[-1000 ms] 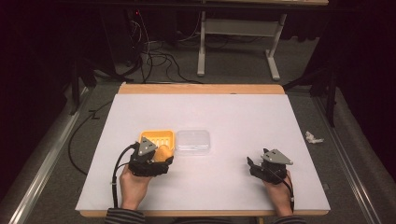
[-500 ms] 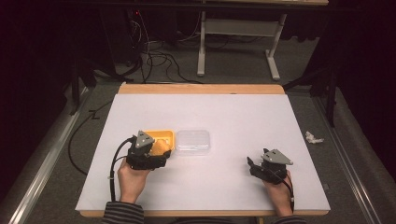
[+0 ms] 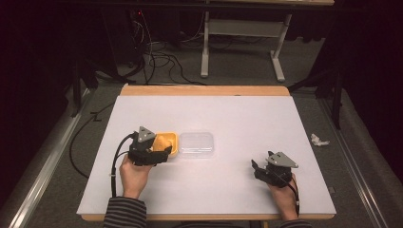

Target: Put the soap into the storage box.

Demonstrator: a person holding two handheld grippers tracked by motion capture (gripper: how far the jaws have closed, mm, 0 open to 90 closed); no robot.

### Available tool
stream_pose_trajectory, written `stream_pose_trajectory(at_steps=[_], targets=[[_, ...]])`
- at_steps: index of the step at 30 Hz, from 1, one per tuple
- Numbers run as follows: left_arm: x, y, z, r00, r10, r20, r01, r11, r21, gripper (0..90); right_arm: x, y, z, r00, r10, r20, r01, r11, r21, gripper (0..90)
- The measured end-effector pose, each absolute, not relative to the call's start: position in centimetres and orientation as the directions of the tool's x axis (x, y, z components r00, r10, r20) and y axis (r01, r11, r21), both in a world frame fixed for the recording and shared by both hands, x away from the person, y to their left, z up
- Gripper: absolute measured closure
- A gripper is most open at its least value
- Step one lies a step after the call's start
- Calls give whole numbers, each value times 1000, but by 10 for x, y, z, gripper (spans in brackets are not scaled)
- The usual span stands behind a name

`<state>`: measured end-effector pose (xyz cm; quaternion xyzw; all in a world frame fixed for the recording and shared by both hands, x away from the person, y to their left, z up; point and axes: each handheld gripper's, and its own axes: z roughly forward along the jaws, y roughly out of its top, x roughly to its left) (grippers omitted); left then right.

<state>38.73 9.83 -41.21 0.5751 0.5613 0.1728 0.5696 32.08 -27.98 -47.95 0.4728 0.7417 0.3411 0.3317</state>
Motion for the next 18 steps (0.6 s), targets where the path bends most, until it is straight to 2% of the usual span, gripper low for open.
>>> stream_pose_trajectory(at_steps=[18], targets=[[413,99,-423,259,856,-448,476,291,830,277,321,-280,-479,-330,929,-168,476,317,820,285]])
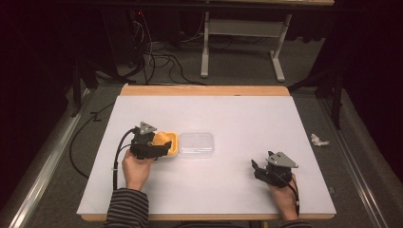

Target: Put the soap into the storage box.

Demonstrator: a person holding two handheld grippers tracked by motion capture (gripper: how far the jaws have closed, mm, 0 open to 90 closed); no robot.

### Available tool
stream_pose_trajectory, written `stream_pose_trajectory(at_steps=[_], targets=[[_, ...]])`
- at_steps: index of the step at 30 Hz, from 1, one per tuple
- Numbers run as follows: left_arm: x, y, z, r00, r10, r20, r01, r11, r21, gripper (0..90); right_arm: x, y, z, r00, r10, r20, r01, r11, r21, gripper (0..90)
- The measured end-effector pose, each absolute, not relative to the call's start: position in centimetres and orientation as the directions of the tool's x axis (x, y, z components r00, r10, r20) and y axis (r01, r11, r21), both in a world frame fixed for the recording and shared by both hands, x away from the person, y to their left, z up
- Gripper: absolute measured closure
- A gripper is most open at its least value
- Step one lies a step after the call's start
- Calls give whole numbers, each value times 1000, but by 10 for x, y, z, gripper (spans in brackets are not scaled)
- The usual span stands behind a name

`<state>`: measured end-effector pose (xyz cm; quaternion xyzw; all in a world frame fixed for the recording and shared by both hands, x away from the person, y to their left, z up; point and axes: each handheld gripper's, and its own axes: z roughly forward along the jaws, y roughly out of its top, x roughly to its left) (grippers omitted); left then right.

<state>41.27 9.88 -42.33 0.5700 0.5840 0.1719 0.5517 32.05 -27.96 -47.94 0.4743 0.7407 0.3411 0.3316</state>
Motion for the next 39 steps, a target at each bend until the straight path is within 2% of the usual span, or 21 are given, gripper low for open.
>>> stream_pose_trajectory(at_steps=[39], targets=[[447,97,-459,144,893,-426,541,289,790,275,321,-280,-480,-327,931,-160,479,310,821,280]])
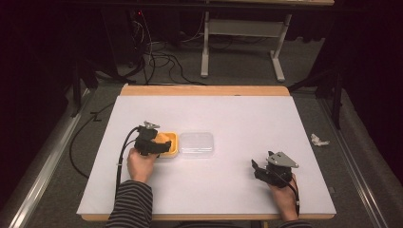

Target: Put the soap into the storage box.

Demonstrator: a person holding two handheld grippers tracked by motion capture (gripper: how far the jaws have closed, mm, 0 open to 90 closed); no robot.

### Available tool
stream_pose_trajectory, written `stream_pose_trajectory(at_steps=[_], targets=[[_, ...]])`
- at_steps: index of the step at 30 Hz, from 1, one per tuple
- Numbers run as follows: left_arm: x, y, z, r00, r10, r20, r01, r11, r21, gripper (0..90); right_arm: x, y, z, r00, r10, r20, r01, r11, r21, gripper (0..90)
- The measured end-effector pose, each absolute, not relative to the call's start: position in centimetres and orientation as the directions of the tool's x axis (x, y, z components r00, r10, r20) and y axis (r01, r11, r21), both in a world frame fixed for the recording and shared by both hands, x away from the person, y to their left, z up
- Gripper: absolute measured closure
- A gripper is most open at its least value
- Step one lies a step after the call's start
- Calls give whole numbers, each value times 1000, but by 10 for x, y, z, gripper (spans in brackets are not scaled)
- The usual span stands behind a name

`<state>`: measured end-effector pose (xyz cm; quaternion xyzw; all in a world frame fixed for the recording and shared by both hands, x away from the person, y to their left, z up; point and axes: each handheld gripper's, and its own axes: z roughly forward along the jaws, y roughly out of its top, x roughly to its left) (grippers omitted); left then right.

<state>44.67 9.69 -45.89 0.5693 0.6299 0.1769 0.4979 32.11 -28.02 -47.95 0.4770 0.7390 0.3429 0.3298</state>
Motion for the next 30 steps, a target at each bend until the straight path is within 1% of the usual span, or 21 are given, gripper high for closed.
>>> stream_pose_trajectory(at_steps=[8,9,12,22,24,28,30], targets=[[448,96,-460,139,893,-428,535,296,791,272,321,-280,-480,-323,933,-159,479,306,823,278],[448,96,-460,140,898,-417,523,290,801,271,321,-280,-480,-320,934,-160,479,305,823,278],[447,96,-457,152,890,-431,491,310,814,269,321,-280,-480,-323,933,-159,480,306,822,278],[438,104,-446,163,878,-450,458,337,823,247,321,-280,-479,-323,932,-164,479,310,821,278],[431,104,-440,182,874,-451,434,340,834,245,321,-280,-479,-326,930,-168,478,315,820,278],[423,105,-434,207,874,-440,416,329,848,248,321,-279,-479,-329,929,-170,477,319,819,278],[420,104,-431,213,868,-449,409,338,848,249,321,-280,-480,-330,928,-172,476,321,819,278]])
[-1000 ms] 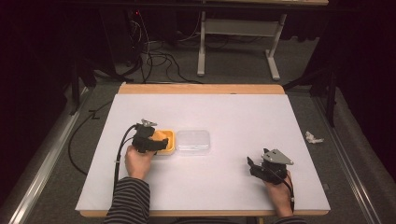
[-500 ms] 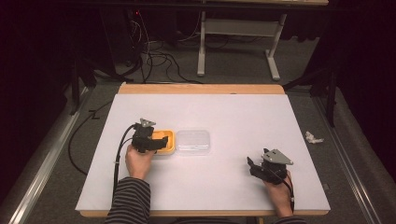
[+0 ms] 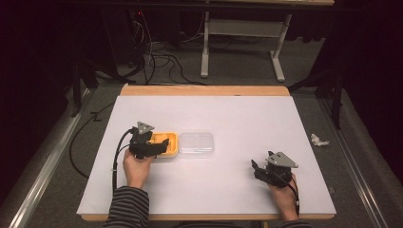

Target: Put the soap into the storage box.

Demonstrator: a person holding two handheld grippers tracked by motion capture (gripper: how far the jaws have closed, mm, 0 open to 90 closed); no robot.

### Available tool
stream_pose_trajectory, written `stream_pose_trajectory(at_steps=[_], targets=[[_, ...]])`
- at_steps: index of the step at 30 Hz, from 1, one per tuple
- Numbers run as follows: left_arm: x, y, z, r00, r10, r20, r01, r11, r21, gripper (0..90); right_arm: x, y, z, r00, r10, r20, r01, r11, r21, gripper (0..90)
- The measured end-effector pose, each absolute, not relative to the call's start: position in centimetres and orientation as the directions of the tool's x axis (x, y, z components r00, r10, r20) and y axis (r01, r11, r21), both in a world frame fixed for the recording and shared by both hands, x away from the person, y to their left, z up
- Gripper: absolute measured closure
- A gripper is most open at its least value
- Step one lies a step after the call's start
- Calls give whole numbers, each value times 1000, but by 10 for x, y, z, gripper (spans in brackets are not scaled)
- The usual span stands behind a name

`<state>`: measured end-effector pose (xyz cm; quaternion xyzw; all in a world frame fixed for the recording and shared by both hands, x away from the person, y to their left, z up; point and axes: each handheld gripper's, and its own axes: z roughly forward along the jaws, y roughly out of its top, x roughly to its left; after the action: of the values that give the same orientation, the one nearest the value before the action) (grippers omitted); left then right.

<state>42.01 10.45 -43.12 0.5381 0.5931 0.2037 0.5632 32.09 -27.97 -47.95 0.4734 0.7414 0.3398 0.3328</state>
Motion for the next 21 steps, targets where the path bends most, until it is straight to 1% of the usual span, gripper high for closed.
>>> stream_pose_trajectory(at_steps=[3,12,21], targets=[[412,104,-425,240,853,-463,398,348,849,249,321,-279,-480,-328,929,-169,477,317,820,278],[394,97,-417,298,833,-467,392,339,855,246,321,-279,-480,-330,929,-166,477,316,820,278],[381,94,-413,327,820,-469,385,338,859,242,321,-280,-479,-333,928,-167,475,318,820,278]])
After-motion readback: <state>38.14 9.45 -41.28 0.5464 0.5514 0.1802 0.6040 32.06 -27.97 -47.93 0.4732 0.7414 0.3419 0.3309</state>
